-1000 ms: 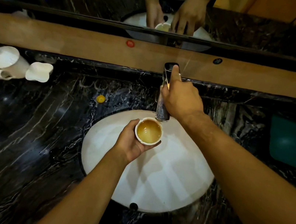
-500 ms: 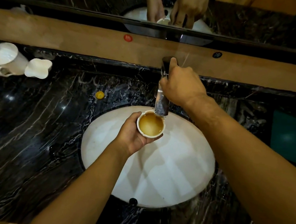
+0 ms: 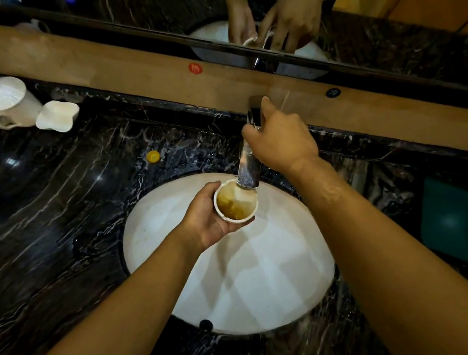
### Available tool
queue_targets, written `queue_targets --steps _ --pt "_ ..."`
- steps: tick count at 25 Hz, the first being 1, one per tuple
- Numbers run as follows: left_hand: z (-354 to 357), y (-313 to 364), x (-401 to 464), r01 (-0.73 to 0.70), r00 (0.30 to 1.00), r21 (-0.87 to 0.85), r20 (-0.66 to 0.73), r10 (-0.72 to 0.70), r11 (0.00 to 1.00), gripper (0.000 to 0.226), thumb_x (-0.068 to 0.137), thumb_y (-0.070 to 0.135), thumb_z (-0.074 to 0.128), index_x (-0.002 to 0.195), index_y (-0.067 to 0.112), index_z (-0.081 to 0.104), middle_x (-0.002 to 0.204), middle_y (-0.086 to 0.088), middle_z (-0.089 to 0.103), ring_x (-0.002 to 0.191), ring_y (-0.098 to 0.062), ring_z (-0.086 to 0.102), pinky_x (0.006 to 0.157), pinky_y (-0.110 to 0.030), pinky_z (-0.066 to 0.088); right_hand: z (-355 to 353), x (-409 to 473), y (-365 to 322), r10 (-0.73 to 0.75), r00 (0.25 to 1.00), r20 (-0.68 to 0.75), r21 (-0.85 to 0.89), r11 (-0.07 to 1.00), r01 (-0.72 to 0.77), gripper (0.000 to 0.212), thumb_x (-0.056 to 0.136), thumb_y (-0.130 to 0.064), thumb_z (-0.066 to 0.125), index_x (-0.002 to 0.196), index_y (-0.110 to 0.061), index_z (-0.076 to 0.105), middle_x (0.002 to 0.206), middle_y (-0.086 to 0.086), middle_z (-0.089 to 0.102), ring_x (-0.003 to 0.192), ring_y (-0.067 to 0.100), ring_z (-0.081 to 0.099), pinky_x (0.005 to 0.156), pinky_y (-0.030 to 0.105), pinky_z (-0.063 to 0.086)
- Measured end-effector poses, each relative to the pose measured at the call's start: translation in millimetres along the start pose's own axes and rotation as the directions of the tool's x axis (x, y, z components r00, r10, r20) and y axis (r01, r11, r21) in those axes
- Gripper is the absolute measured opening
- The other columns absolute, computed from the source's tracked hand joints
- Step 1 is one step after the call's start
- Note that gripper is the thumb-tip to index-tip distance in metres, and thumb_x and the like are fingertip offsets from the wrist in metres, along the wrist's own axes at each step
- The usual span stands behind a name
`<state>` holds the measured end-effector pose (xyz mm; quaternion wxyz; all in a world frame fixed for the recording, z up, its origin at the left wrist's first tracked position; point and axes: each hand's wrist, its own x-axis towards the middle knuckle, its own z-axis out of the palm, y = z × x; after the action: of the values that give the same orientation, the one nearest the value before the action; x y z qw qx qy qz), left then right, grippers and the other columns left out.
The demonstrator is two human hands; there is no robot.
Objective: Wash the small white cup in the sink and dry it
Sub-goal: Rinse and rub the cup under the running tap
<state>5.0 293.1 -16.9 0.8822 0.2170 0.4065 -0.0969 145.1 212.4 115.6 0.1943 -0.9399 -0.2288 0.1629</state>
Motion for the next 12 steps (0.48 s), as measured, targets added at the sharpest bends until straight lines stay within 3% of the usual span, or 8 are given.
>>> queue_targets --steps 2,5,6,8,10,12 --pt "-0.7 0.5 0.1 0.003 1.000 0.000 0.000 -0.003 1.000 0.057 0.096 0.040 0.052 0.141 0.007 0.055 0.140 -0.025 0.061 0.114 -0.041 0.063 0.095 -0.058 0.054 8.6 -14.1 10.2 0.065 0.997 -0.045 0.366 0.930 -0.044 0.069 0.093 -0.061 0.050 0.154 -0.032 0.037 0.135 -0.001 0.064 0.118 0.023 0.062 0.098 0.041 0.051" --pt "-3.3 1.3 2.1 -0.011 1.000 0.073 0.024 0.009 0.997 0.056 0.094 0.040 0.057 0.139 0.007 0.057 0.135 -0.024 0.064 0.112 -0.040 0.062 0.104 -0.058 0.048 49.4 -48.6 40.5 0.342 0.926 -0.159 0.796 0.599 -0.085 0.043 0.094 -0.046 0.054 0.131 -0.025 0.060 0.102 -0.010 0.065 0.091 0.010 0.061 0.083 0.035 0.047" --pt "-4.4 1.9 2.3 -0.028 0.999 0.101 0.029 0.025 0.995 0.050 0.094 0.037 0.058 0.134 0.008 0.061 0.130 -0.023 0.066 0.108 -0.040 0.063 0.109 -0.060 0.043 67.1 -60.5 50.9 0.420 0.904 -0.085 0.862 0.486 -0.144 0.042 0.088 -0.041 0.055 0.125 -0.023 0.062 0.102 -0.005 0.065 0.091 0.012 0.060 0.082 0.036 0.046" --pt "-5.7 3.9 3.3 -0.052 0.999 0.134 0.016 0.050 0.990 0.036 0.095 0.032 0.057 0.122 0.010 0.065 0.118 -0.021 0.070 0.097 -0.038 0.068 0.114 -0.061 0.033 101.1 -79.8 64.4 0.413 0.892 0.186 0.889 0.315 -0.331 0.052 0.079 -0.029 0.059 0.130 -0.022 0.057 0.121 0.007 0.066 0.106 0.020 0.062 0.086 0.038 0.050" --pt "-7.0 4.9 4.8 -0.042 0.999 0.160 0.005 0.041 0.986 0.039 0.096 0.034 0.055 0.123 0.009 0.066 0.116 -0.021 0.072 0.097 -0.037 0.070 0.115 -0.059 0.032 122.1 -88.6 66.6 0.329 0.860 0.389 0.855 0.217 -0.470 0.056 0.087 -0.019 0.066 0.141 -0.019 0.049 0.129 0.013 0.066 0.112 0.024 0.066 0.085 0.037 0.055" --pt "-6.7 3.4 5.0 -0.030 1.000 0.160 0.014 0.028 0.987 0.049 0.097 0.039 0.050 0.130 0.005 0.063 0.124 -0.024 0.068 0.110 -0.038 0.065 0.112 -0.057 0.039 129.8 -86.0 60.7 0.271 0.862 0.428 0.858 0.179 -0.482 0.052 0.092 -0.013 0.069 0.140 -0.020 0.051 0.125 0.011 0.070 0.106 0.023 0.071 0.082 0.039 0.061"
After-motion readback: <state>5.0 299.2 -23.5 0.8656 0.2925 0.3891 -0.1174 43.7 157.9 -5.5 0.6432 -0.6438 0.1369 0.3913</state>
